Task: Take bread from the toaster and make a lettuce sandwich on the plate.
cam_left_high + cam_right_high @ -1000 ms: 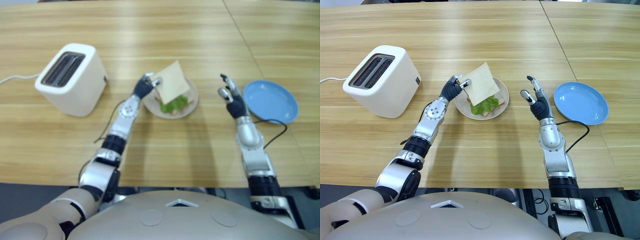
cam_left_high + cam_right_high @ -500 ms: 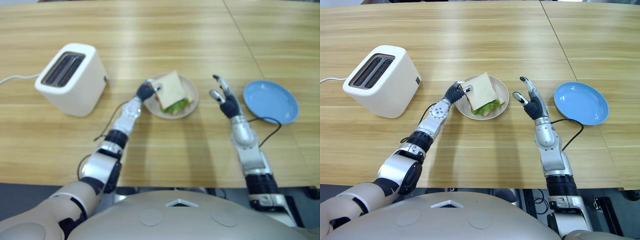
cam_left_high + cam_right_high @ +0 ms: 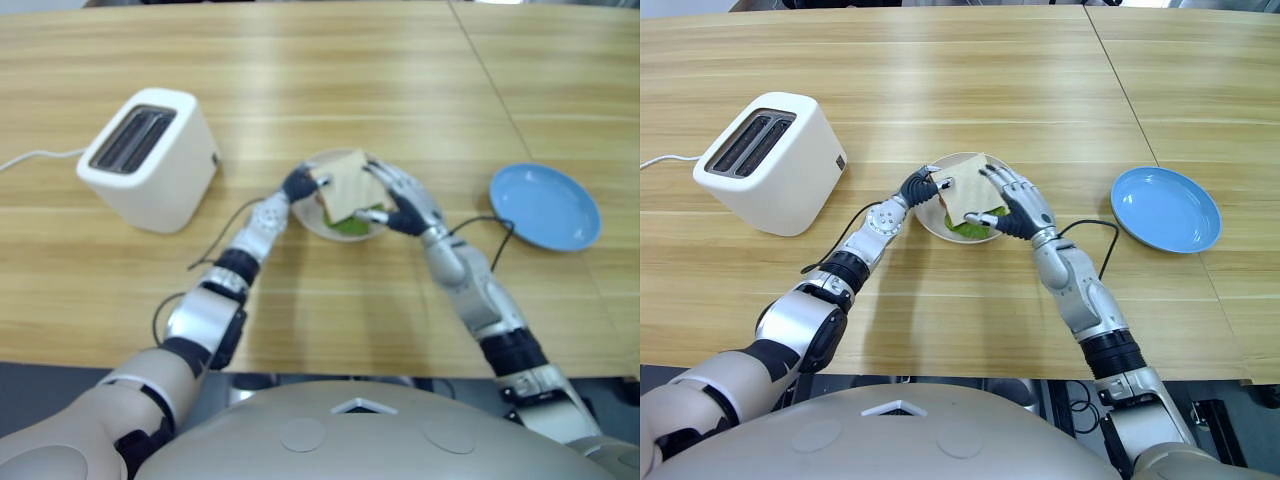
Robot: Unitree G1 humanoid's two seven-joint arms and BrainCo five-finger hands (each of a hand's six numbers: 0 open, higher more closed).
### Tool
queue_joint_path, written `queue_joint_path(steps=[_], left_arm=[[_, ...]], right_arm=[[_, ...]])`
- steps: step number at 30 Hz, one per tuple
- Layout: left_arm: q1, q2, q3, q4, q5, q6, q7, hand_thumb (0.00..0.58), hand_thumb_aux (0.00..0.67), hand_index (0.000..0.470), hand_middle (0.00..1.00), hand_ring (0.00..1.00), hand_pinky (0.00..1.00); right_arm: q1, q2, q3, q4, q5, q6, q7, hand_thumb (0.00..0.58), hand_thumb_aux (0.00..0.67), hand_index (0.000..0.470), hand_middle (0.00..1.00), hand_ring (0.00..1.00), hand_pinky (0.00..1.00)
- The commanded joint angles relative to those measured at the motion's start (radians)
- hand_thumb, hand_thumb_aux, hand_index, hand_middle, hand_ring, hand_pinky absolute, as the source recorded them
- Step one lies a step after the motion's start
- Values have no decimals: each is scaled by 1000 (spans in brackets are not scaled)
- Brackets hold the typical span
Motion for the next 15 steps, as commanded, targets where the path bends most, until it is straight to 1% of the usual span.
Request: queue_joint_path(steps=[1, 5, 8, 10, 13, 15], left_arm=[[40, 10, -31, 91, 31, 65, -12, 580, 670, 460, 1000, 1000, 1000], [39, 17, -32, 89, 38, 66, 1, 580, 670, 460, 1000, 1000, 1000], [39, 17, -37, 85, 42, 69, 1, 580, 670, 460, 1000, 1000, 1000], [42, 19, -41, 77, 47, 71, 5, 580, 670, 460, 1000, 1000, 1000], [47, 25, -46, 54, 57, 71, 16, 580, 670, 460, 1000, 1000, 1000], [49, 34, -60, 13, 79, 61, 42, 580, 670, 460, 1000, 1000, 1000]], right_arm=[[-47, -24, 91, 91, -122, 4, -13, 0, 0, 0, 0, 0, 0], [-103, -37, 172, 210, -198, 17, 1, 0, 0, 0, 0, 0, 0], [-123, -44, 219, 269, -229, 24, 22, 0, 0, 0, 0, 0, 0], [-149, -41, 264, 347, -257, 26, 40, 0, 0, 0, 0, 0, 0], [-175, -36, 310, 443, -265, 24, 68, 0, 0, 0, 0, 0, 0], [-173, -40, 328, 471, -256, 25, 87, 0, 0, 0, 0, 0, 0]])
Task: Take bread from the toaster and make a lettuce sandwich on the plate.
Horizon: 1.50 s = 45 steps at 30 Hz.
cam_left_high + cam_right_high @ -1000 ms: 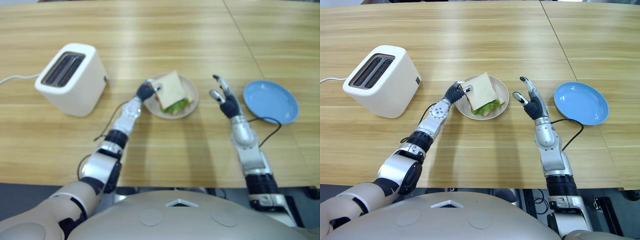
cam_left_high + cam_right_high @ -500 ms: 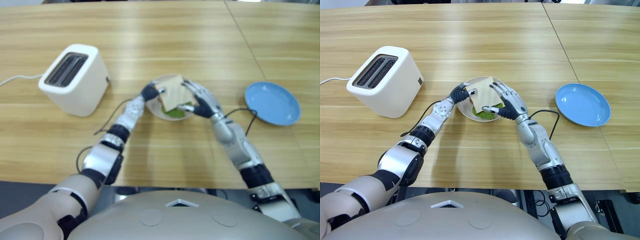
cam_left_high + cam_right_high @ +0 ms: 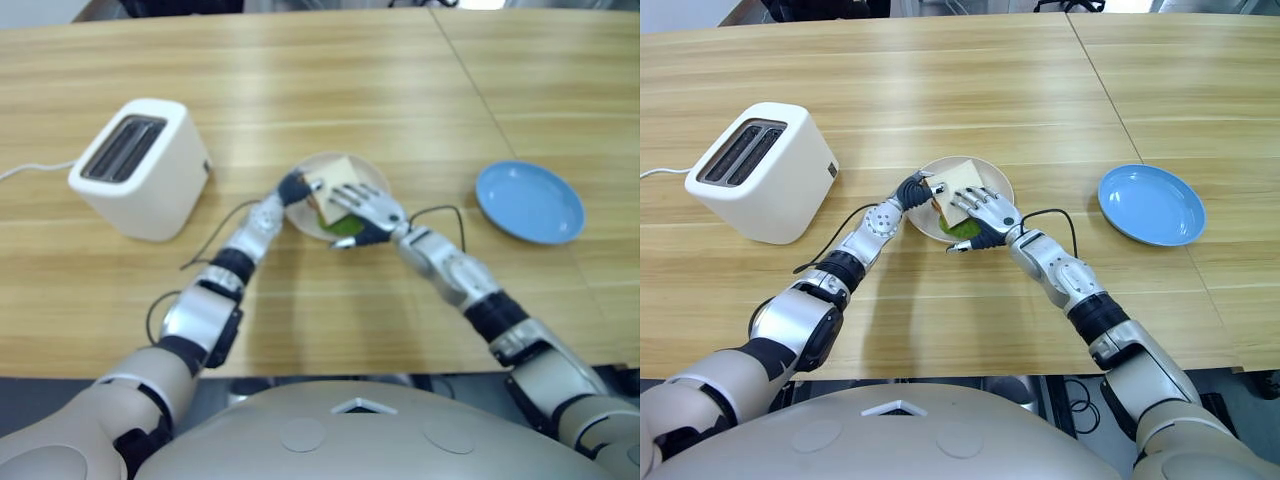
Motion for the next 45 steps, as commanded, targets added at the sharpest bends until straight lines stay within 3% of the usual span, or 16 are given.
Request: queue_joint_path(steps=[1, 2, 4, 5, 6, 15, 16, 17, 18, 19, 20, 21, 27, 32, 38, 45], left_arm=[[46, 23, -58, -38, 70, 7, 47, 580, 670, 460, 1000, 1000, 1000], [50, 45, -76, -94, 116, 7, 114, 0, 0, 0, 1000, 1000, 1000], [75, 101, -83, -260, 201, 40, 230, 0, 0, 0, 757, 757, 757], [93, 130, -76, -354, 242, 63, 279, 0, 0, 0, 757, 757, 757], [115, 158, -62, -456, 284, 93, 319, 0, 0, 0, 0, 0, 0], [262, 275, 68, -913, 251, 177, 235, 0, 0, 0, 0, 0, 0], [279, 272, 78, -927, 206, 155, 202, 261, 173, 119, 337, 337, 337], [297, 271, 86, -941, 167, 131, 173, 580, 670, 460, 1000, 1000, 1000], [314, 273, 87, -949, 137, 108, 147, 580, 670, 460, 1000, 1000, 1000], [330, 274, 83, -956, 111, 88, 121, 580, 670, 460, 1000, 1000, 1000], [347, 275, 81, -962, 91, 75, 96, 580, 670, 460, 1000, 1000, 1000], [365, 277, 80, -972, 72, 63, 72, 580, 670, 460, 1000, 1000, 1000], [488, 335, 102, -1097, -77, 47, -141, 580, 670, 460, 1000, 1000, 1000], [572, 556, 74, -1166, -91, 16, -403, 580, 670, 460, 1000, 1000, 1000], [623, 670, 1, -1158, -17, 79, -559, 580, 670, 460, 1000, 1000, 1000], [531, 562, -159, -947, 120, 129, -586, 580, 670, 460, 1000, 1000, 1000]], right_arm=[[54, -10, 83, 178, -23, 22, 120, 0, 0, 0, 0, 0, 0], [59, -10, 86, 178, -15, 20, 120, 0, 0, 0, 0, 0, 0], [61, -6, 78, 178, 4, 10, 95, 0, 0, 0, 0, 0, 0], [57, -5, 75, 180, 7, 9, 86, 0, 0, 0, 0, 0, 0], [53, -6, 71, 187, 13, 9, 81, 0, 0, 0, 0, 0, 0], [42, -8, -21, 247, 178, -119, -12, 0, 0, 0, 0, 0, 0], [45, -6, -43, 240, 209, -149, -41, 0, 0, 0, 0, 0, 0], [46, -8, -66, 225, 228, -177, -91, 0, 0, 0, 0, 0, 0], [49, -10, -95, 200, 249, -208, -146, 0, 0, 0, 0, 0, 0], [59, -13, -128, 162, 279, -252, -194, 160, 100, 69, 8, 8, 8], [75, -17, -165, 110, 311, -304, -245, 496, 415, 285, 682, 682, 682], [95, -23, -204, 45, 346, -360, -286, 580, 670, 460, 1000, 1000, 1000], [277, -65, -450, -396, 610, -467, -277, 580, 670, 460, 1000, 1000, 1000], [394, -173, -589, -674, 701, -348, -61, 580, 670, 460, 1000, 1000, 1000], [489, -321, -404, -533, 567, -141, 343, 580, 670, 460, 1000, 1000, 1000], [375, -198, -211, -259, 433, -115, 399, 580, 670, 460, 1000, 1000, 1000]])
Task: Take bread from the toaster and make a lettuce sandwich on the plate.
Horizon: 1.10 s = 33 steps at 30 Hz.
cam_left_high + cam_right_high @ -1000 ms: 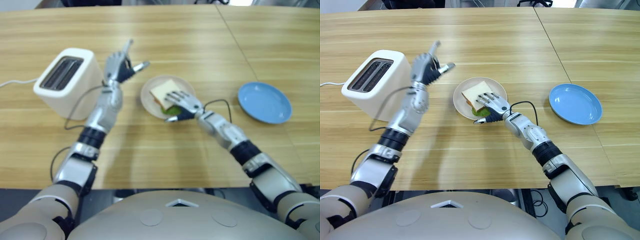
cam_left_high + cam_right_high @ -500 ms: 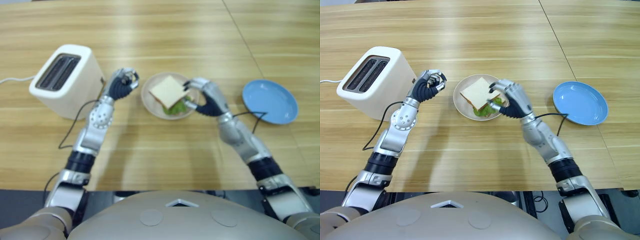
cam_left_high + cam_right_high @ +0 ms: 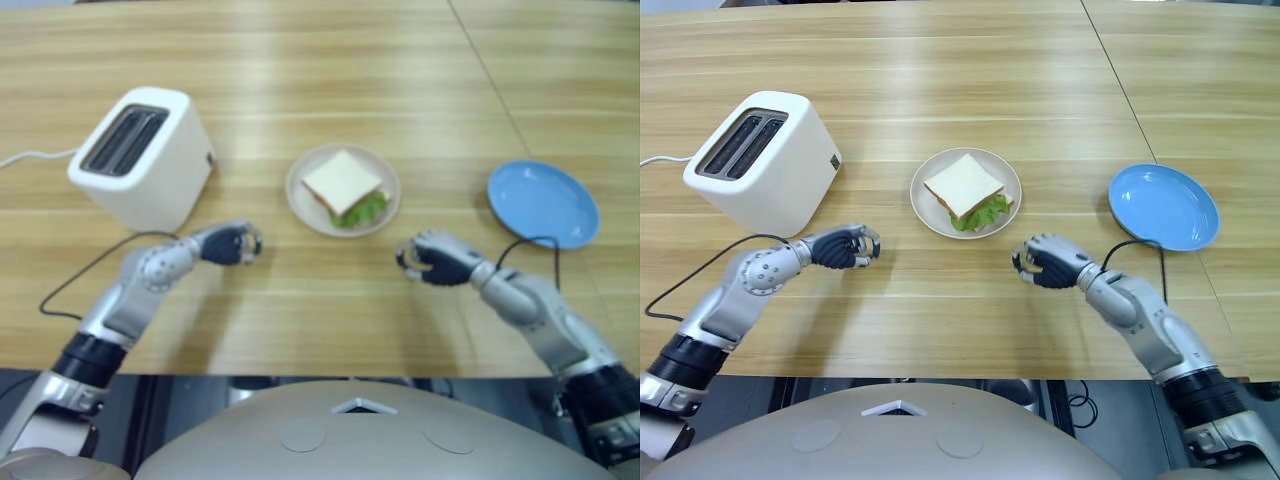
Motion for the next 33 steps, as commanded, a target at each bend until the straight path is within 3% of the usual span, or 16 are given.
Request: queue_joint_path(steps=[1, 6, 12, 13, 15, 16, 17, 19, 20, 21, 22, 25, 28, 30, 33], left_arm=[[-91, -81, -66, 147, 66, 18, 26, 580, 670, 460, 1000, 1000, 1000], [-242, -216, -93, 373, 113, 43, 121, 580, 670, 460, 1000, 1000, 1000], [-438, -332, -113, 646, 156, -3, 267, 580, 670, 460, 1000, 1000, 1000], [-469, -345, -109, 693, 162, -4, 302, 572, 594, 408, 1000, 1000, 1000], [-512, -354, -110, 756, 179, 11, 356, 572, 594, 408, 1000, 1000, 1000], [-527, -352, -110, 778, 188, 20, 380, 0, 0, 0, 1000, 1000, 1000], [-538, -351, -110, 795, 193, 25, 396, 0, 0, 0, 1000, 1000, 1000], [-534, -335, -98, 780, 194, 47, 415, 0, 0, 0, 953, 953, 953], [-521, -319, -82, 747, 186, 64, 416, 0, 0, 0, 204, 204, 204], [-508, -306, -69, 716, 180, 79, 417, 0, 0, 0, 204, 204, 204], [-491, -291, -55, 677, 175, 97, 415, 0, 0, 0, 0, 0, 0], [-402, -255, 28, 482, 136, 179, 412, 0, 0, 0, 0, 0, 0], [-302, -261, 127, 276, 65, 200, 423, 0, 0, 0, 0, 0, 0], [-263, -292, 192, 193, 7, 174, 462, 0, 0, 0, 0, 0, 0], [-217, -426, 289, 128, -199, 35, 492, 0, 0, 0, 0, 0, 0]], right_arm=[[-104, 58, 89, 155, -98, 10, -1, 580, 670, 460, 1000, 1000, 1000], [-332, 137, 163, 367, -193, 1, -51, 580, 670, 460, 1000, 1000, 1000], [-605, 227, 229, 685, -271, -31, -203, 580, 670, 460, 1000, 1000, 1000], [-641, 239, 242, 732, -289, -37, -244, 580, 670, 460, 1000, 1000, 1000], [-695, 252, 262, 796, -319, -45, -330, 580, 670, 460, 1000, 1000, 1000], [-719, 253, 273, 821, -340, -47, -385, 436, 336, 231, 0, 0, 0], [-736, 254, 284, 842, -354, -50, -425, 0, 0, 0, 0, 0, 0], [-747, 242, 288, 841, -367, -67, -499, 0, 0, 0, 0, 0, 0], [-739, 228, 284, 819, -368, -79, -531, 0, 0, 0, 0, 0, 0], [-730, 215, 280, 798, -370, -87, -555, 0, 0, 0, 0, 0, 0], [-717, 199, 275, 771, -367, -96, -575, 0, 0, 0, 0, 0, 0], [-627, 131, 225, 630, -316, -128, -598, 0, 0, 0, 0, 0, 0], [-494, 93, 97, 451, -156, -157, -573, 0, 0, 0, 0, 0, 0], [-402, 113, -2, 358, 0, -158, -541, 0, 0, 0, 0, 0, 0], [-296, 177, -97, 282, 160, -134, -510, 0, 0, 0, 0, 0, 0]])
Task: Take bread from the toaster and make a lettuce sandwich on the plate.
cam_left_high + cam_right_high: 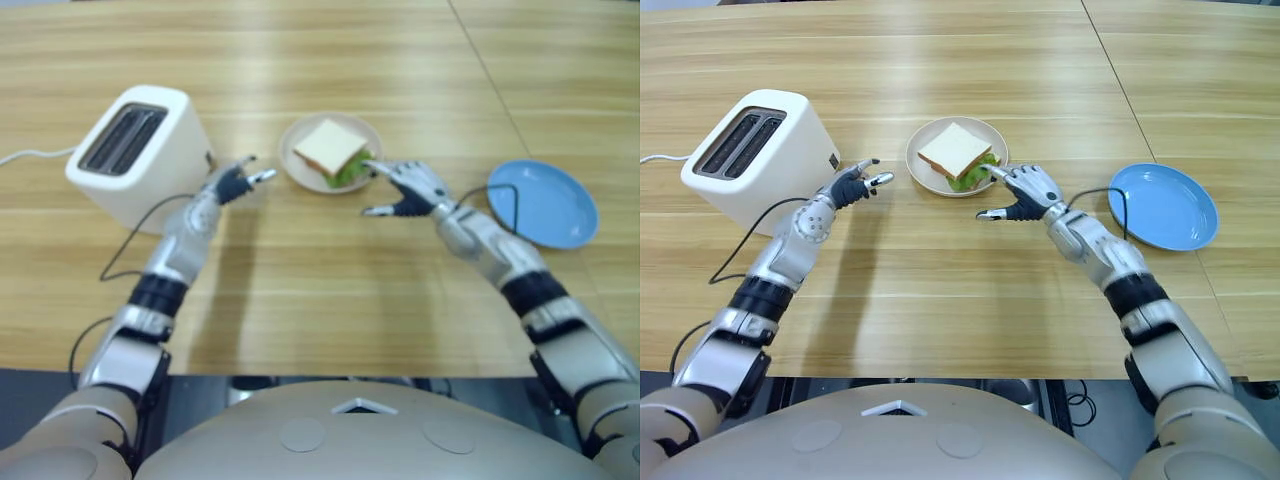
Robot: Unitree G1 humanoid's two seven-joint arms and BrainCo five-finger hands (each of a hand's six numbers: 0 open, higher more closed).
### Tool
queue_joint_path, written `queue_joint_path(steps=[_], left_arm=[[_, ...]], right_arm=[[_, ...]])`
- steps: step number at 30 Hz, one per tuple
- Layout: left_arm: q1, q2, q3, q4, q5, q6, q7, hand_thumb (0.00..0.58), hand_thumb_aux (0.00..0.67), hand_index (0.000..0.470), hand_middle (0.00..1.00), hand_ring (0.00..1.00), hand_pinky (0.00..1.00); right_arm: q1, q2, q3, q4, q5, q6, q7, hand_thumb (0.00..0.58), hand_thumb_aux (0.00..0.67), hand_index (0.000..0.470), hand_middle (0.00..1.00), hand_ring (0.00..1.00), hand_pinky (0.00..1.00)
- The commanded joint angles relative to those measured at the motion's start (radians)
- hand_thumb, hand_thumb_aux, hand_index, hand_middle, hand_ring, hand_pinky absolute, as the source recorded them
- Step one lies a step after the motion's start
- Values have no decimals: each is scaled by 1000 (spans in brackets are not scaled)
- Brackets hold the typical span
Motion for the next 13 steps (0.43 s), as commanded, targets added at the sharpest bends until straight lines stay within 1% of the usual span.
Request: queue_joint_path(steps=[1, 2, 5, 9, 11, 13], left_arm=[[43, -160, 107, -64, -260, -146, 19, 0, 0, 0, 0, 0, 0], [43, -200, 128, -38, -296, -168, 32, 0, 0, 0, 0, 0, 0], [19, -269, 159, 78, -330, -260, 77, 0, 0, 0, 0, 0, 0], [-38, -320, 196, 193, -421, -282, 56, 0, 0, 0, 0, 0, 0], [-58, -324, 199, 216, -428, -310, 55, 0, 0, 0, 0, 0, 0], [-71, -322, 200, 235, -425, -336, 58, 0, 0, 0, 0, 0, 0]], right_arm=[[93, 77, -110, -70, 197, 26, 43, 0, 0, 0, 0, 0, 0], [110, 114, -131, -65, 249, 25, 54, 0, 0, 0, 0, 0, 0], [134, 232, -191, -26, 417, 11, 109, 0, 0, 0, 0, 0, 0], [132, 332, -251, 25, 549, -2, 171, 0, 0, 0, 0, 0, 0], [121, 358, -268, 43, 582, -8, 206, 0, 0, 0, 0, 0, 0], [105, 368, -277, 66, 563, -32, 211, 0, 0, 0, 0, 0, 0]])
